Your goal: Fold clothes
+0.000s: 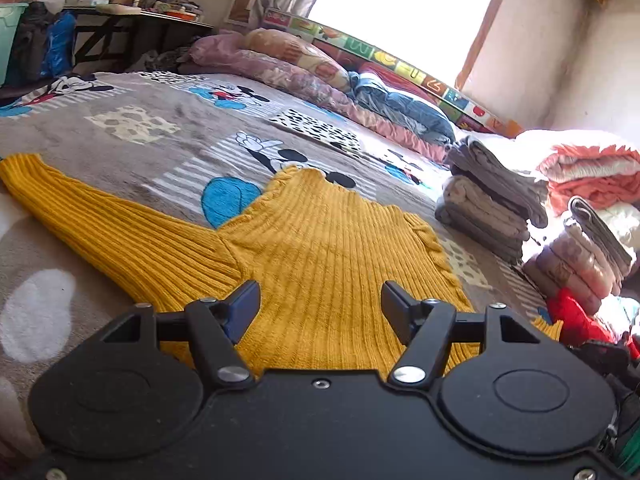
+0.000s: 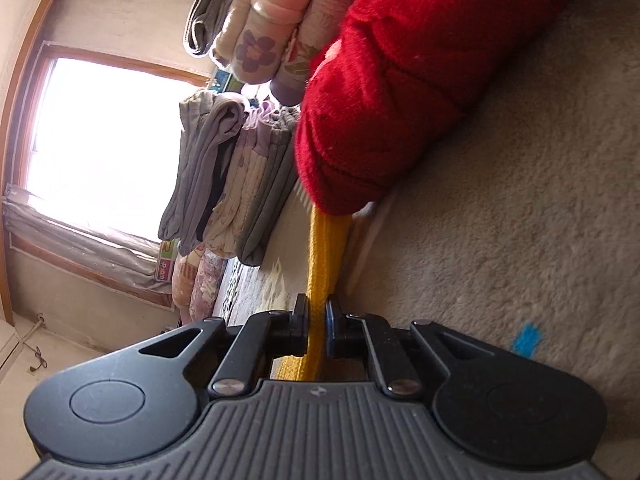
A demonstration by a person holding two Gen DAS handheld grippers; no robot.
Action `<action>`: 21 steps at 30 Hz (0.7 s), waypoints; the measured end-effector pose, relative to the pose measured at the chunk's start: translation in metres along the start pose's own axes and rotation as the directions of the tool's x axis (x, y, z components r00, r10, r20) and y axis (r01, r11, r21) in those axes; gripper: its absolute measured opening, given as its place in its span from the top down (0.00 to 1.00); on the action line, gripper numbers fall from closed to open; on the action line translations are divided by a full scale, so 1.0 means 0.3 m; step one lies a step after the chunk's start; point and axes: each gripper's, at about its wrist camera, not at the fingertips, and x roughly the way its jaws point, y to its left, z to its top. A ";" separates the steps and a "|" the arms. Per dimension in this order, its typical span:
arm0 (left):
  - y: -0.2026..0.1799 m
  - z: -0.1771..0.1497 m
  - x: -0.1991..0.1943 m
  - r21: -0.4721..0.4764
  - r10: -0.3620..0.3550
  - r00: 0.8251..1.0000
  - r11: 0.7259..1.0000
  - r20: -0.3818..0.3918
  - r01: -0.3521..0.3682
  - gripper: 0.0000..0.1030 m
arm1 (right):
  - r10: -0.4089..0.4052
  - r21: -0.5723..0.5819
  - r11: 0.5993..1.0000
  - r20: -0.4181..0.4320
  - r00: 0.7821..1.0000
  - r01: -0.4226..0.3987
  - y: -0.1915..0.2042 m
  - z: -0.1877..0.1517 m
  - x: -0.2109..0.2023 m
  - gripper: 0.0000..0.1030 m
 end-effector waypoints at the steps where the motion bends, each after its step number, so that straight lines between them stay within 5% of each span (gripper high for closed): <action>1: -0.031 -0.018 0.012 0.047 -0.008 1.000 0.999 -0.016 0.009 0.36 | -0.016 0.035 0.999 0.003 1.000 0.016 -0.026 0.013 -0.009 0.95; 7: -0.169 -0.096 0.030 0.216 -0.072 0.997 0.973 -0.030 0.077 0.36 | -0.036 -0.055 0.998 0.034 0.999 0.037 0.020 0.014 -0.045 0.74; 12: -0.300 -0.146 0.026 0.380 -0.149 0.989 0.913 -0.023 0.146 0.36 | -0.020 -0.063 0.998 -0.037 0.999 0.018 0.039 -0.033 -0.059 0.57; 16: -0.435 -0.238 0.036 0.587 -0.167 0.986 0.796 -0.022 0.148 0.36 | -0.035 -0.179 0.984 -0.111 0.993 0.015 0.100 -0.099 -0.025 0.43; 21: -0.551 -0.359 0.085 0.786 -0.138 0.990 0.612 -0.003 0.088 0.36 | -0.014 -0.186 0.983 -0.100 0.995 -0.005 0.099 -0.098 0.018 0.46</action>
